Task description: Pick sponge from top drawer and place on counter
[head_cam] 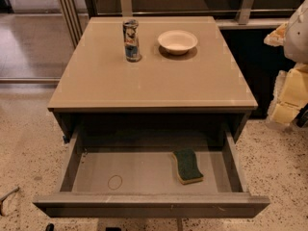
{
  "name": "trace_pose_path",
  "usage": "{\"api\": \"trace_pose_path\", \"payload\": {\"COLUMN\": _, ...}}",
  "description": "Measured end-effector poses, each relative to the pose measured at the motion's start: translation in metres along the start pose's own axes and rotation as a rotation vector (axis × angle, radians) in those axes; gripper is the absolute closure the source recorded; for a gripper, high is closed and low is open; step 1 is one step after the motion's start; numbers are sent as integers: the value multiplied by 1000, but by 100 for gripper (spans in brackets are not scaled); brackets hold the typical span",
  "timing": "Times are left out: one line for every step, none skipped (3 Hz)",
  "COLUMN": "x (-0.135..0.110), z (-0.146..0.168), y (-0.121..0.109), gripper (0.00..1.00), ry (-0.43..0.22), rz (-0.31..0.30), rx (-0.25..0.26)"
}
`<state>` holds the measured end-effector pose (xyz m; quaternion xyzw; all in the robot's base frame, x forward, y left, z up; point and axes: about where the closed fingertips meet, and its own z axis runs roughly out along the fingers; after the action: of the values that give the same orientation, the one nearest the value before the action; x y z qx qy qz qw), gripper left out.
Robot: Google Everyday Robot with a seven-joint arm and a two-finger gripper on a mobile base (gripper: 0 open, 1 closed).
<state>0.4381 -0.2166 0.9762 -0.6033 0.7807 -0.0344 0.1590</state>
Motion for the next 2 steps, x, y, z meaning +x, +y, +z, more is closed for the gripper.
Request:
{"api": "trace_pose_path", "payload": {"x": 0, "z": 0, "y": 0, "gripper": 0, "ry": 0, "rz": 0, "rx": 0}}
{"api": "trace_pose_path", "payload": {"x": 0, "z": 24, "y": 1, "gripper": 20, "ry": -62, "rz": 70, "rx": 3}}
